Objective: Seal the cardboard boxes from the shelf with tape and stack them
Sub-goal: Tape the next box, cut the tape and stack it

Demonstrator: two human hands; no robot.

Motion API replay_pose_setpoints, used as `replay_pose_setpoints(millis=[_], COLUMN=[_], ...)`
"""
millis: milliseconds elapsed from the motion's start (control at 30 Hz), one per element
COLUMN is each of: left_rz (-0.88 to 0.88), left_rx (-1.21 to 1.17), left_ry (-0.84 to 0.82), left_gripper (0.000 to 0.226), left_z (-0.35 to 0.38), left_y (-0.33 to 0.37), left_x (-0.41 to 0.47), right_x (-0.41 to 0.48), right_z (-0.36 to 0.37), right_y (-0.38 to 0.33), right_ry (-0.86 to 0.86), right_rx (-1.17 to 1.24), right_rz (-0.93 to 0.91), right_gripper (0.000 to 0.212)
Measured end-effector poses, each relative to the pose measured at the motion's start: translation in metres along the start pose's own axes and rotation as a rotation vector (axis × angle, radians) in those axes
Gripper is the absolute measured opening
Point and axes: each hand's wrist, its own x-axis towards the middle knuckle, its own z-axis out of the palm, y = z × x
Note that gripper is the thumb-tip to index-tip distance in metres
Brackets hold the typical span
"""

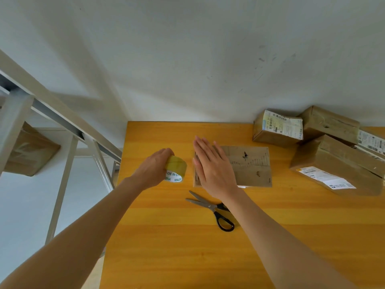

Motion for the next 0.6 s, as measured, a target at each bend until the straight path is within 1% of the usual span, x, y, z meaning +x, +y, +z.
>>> replay_pose_setpoints(millis=[67, 167, 233, 300, 333, 367, 433, 467, 533, 600], left_rz=[-0.032, -0.072, -0.030, 0.030, 0.038, 0.032, 0.022, 0.033, 0.048, 0.043], left_rx=[-0.015, -0.016, 0.013, 0.054, 0.063, 0.058, 0.049, 0.060, 0.072, 0.061], left_ry=[-0.043, -0.089, -0.112, -0.136, -0.135, -0.125, -0.094, -0.088, -0.106, -0.137], left_gripper=[0.038, 0.061, 0.075, 0.082, 0.081, 0.075, 0.055, 0.045, 0.034, 0.029], left_z=[-0.004, -0.013, -0.019, -0.023, -0.025, -0.026, -0.027, -0.027, -0.028, -0.030], left_y=[0.001, 0.002, 0.004, 0.007, 0.009, 0.011, 0.014, 0.016, 0.018, 0.020], left_x=[0.002, 0.007, 0.008, 0.008, 0.008, 0.009, 0.011, 0.012, 0.014, 0.014], right_x=[-0.022, -0.067, -0.096, -0.120, -0.129, -0.136, -0.150, -0.156, -0.163, -0.162], right_z=[-0.001, 0.007, 0.011, 0.013, 0.014, 0.015, 0.019, 0.023, 0.027, 0.030], right_y=[0.002, 0.011, 0.019, 0.026, 0.028, 0.030, 0.033, 0.034, 0.034, 0.033], right_ry=[0.068, 0.106, 0.058, -0.054, -0.132, -0.221, -0.407, -0.457, -0.484, -0.489], right_rx=[-0.084, -0.165, -0.180, -0.166, -0.173, -0.190, -0.214, -0.214, -0.209, -0.220], right_rz=[-0.101, -0.296, -0.316, -0.213, -0.137, -0.055, 0.092, 0.150, 0.237, 0.275], right_gripper=[0.048, 0.044, 0.043, 0.038, 0.039, 0.041, 0.040, 0.040, 0.043, 0.042])
